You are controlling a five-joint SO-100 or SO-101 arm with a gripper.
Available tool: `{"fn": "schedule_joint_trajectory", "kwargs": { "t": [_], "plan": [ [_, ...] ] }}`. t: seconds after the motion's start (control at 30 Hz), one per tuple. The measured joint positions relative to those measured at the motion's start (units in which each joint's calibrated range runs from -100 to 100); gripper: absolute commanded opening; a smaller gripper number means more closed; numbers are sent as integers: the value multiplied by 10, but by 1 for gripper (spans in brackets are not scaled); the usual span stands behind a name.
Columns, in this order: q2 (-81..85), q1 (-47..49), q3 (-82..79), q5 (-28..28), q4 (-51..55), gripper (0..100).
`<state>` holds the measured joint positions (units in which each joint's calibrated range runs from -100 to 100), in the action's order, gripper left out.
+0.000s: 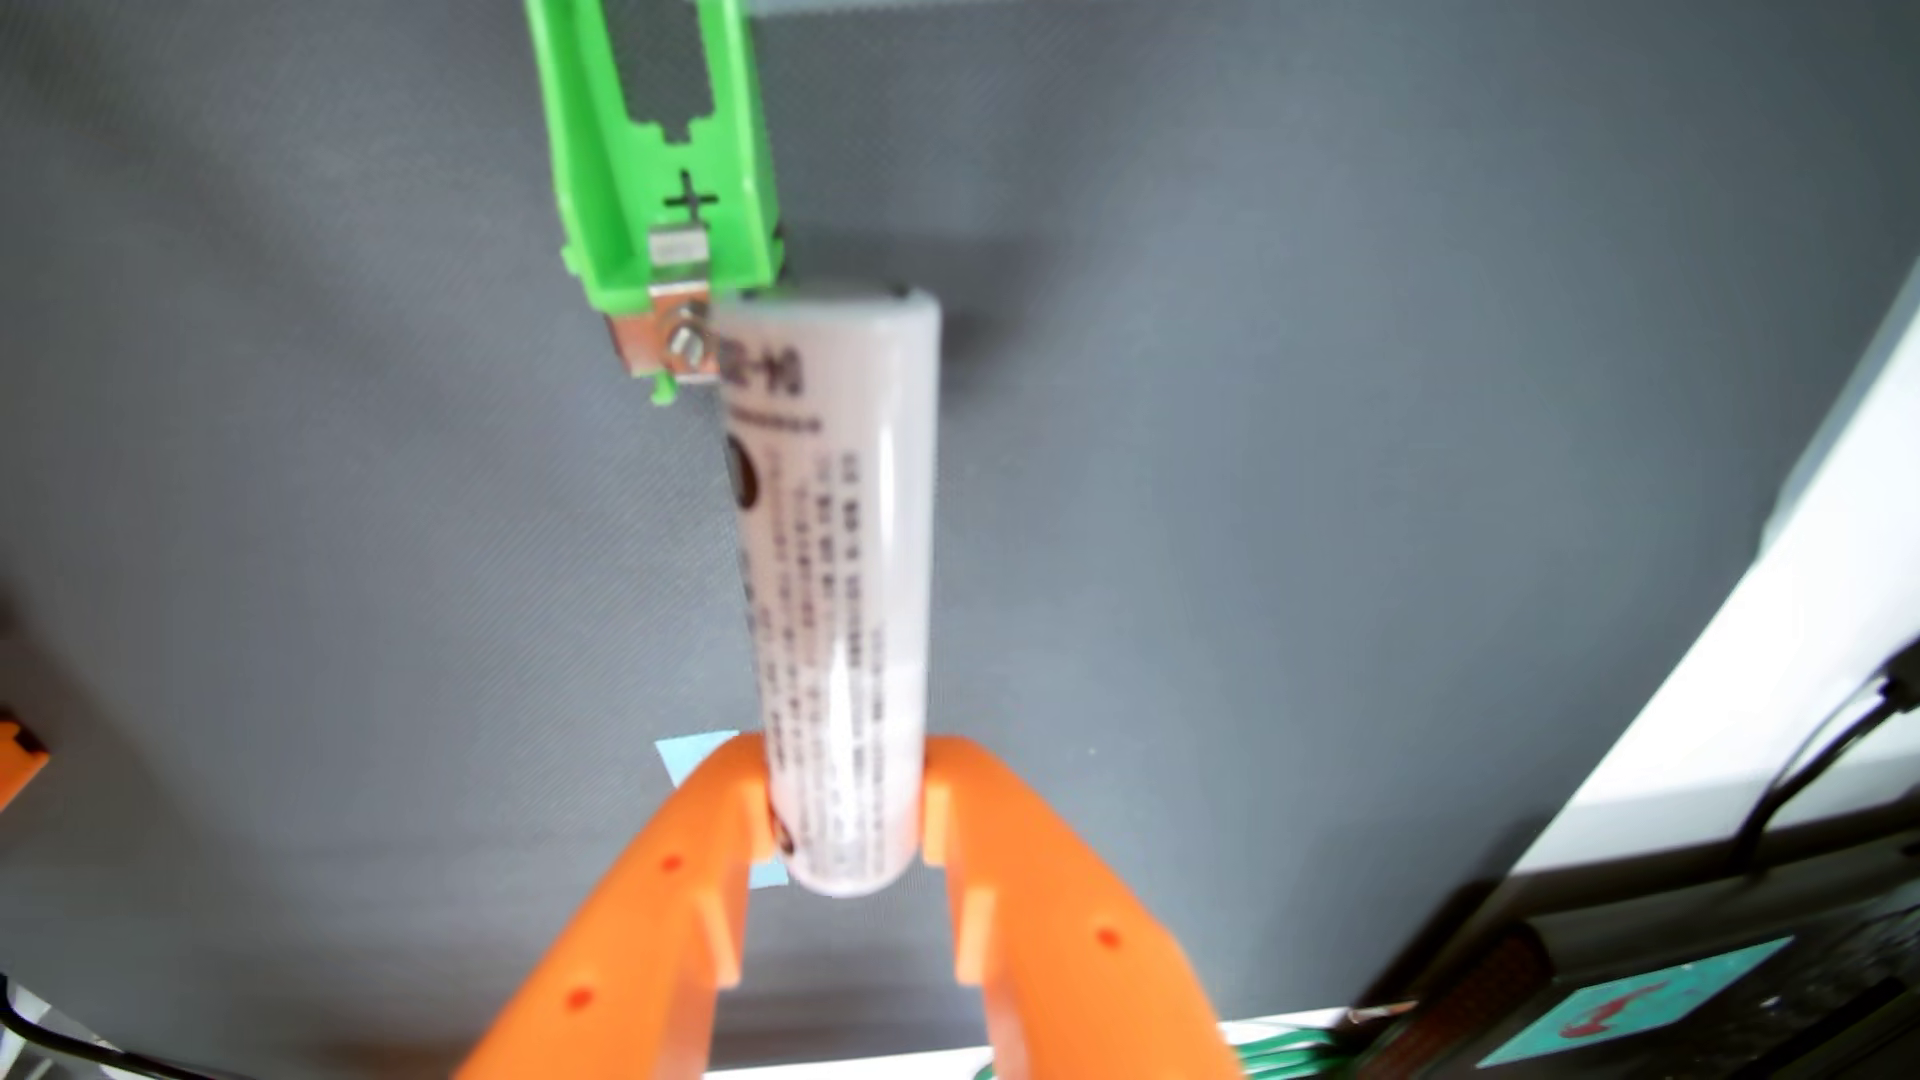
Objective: Insert Battery
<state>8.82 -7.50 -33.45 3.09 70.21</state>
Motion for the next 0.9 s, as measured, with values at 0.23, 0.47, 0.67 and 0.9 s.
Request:
{"fn": "schedule_joint_trajectory", "kwargs": {
  "t": [0.23,0.47,0.67,0.9],
  "plan": [
    [0,26,6,16,24,1],
    [0,112,33,44,54,1],
    [0,138,41,53,57,1],
    [0,144,41,65,58,1]
  ]
}}
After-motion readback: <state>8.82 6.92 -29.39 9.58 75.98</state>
